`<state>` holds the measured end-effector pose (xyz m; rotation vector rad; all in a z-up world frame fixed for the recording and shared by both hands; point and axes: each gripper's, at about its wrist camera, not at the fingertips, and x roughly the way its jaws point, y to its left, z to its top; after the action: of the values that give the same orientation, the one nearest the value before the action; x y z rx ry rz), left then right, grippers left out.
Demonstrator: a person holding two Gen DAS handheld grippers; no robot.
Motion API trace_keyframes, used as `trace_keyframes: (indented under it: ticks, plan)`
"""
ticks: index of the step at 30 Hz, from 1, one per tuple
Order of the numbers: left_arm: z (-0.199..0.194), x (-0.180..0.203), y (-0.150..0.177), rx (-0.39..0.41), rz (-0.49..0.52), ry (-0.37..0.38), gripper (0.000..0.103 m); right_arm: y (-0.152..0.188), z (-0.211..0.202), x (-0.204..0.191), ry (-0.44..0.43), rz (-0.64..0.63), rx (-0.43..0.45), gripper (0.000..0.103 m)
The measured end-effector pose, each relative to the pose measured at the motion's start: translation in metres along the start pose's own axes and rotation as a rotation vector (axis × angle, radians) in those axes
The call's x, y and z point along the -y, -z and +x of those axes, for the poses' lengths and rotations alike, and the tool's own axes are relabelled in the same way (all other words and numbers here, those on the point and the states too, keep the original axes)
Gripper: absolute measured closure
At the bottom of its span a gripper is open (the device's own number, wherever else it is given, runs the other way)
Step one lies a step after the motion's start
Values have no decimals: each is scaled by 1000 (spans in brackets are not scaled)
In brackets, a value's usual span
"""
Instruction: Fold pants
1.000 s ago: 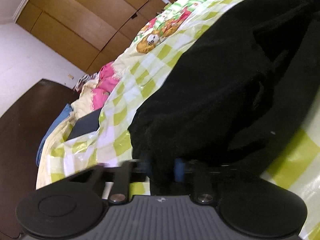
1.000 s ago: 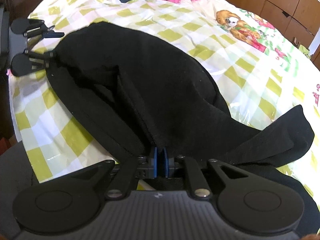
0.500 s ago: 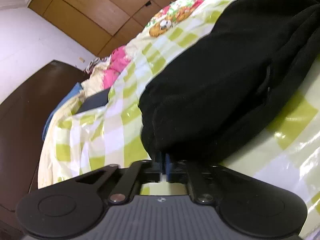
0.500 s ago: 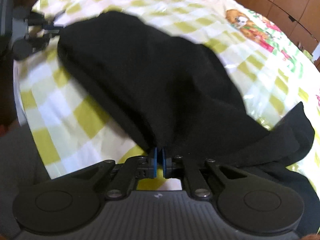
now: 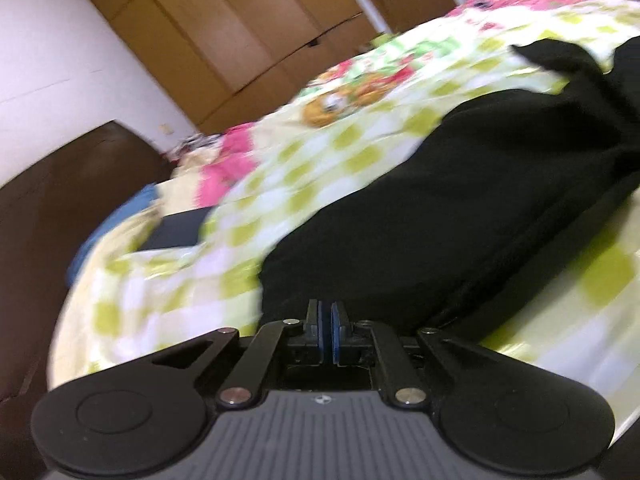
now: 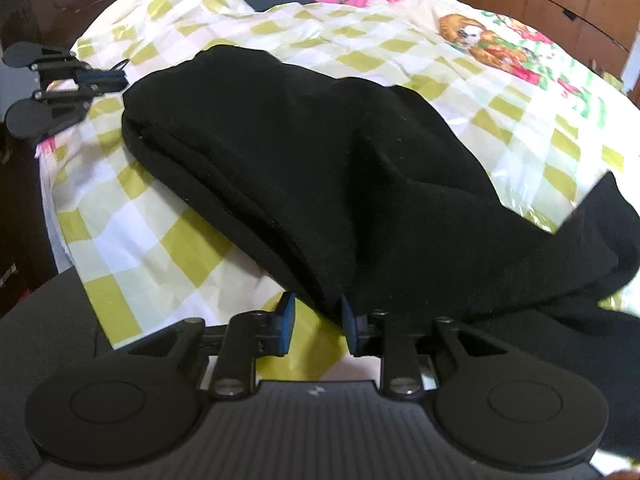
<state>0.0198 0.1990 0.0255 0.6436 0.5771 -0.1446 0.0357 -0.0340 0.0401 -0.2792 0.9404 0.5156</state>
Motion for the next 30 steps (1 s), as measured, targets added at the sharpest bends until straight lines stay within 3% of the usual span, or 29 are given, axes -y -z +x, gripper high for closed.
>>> trace_keyframes:
  ticks: [2, 5, 6, 11, 15, 18, 24, 30]
  plan:
    - [20, 26, 0, -90, 79, 65, 79, 5, -5, 8, -8, 49, 7, 77]
    - [28, 51, 7, -130, 214, 38, 84, 13, -25, 28, 1, 111, 39, 77]
    - [24, 51, 4, -130, 215, 34, 83, 16, -33, 37, 8, 140, 58, 77]
    - [7, 50, -45, -53, 97, 87, 80, 13, -49, 118, 114, 373, 149, 77]
    - [8, 84, -87, 21, 50, 214, 77, -9, -28, 183, 233, 514, 171, 76]
    - [18, 116, -112, 48, 41, 309, 77, -36, -3, 225, 285, 613, 186, 69]
    - [29, 159, -149, 88, -6, 416, 76, -94, 58, 285, 371, 683, 155, 65]
    - [38, 178, -162, 67, -41, 454, 70, -111, 111, 308, 471, 666, 57, 65]
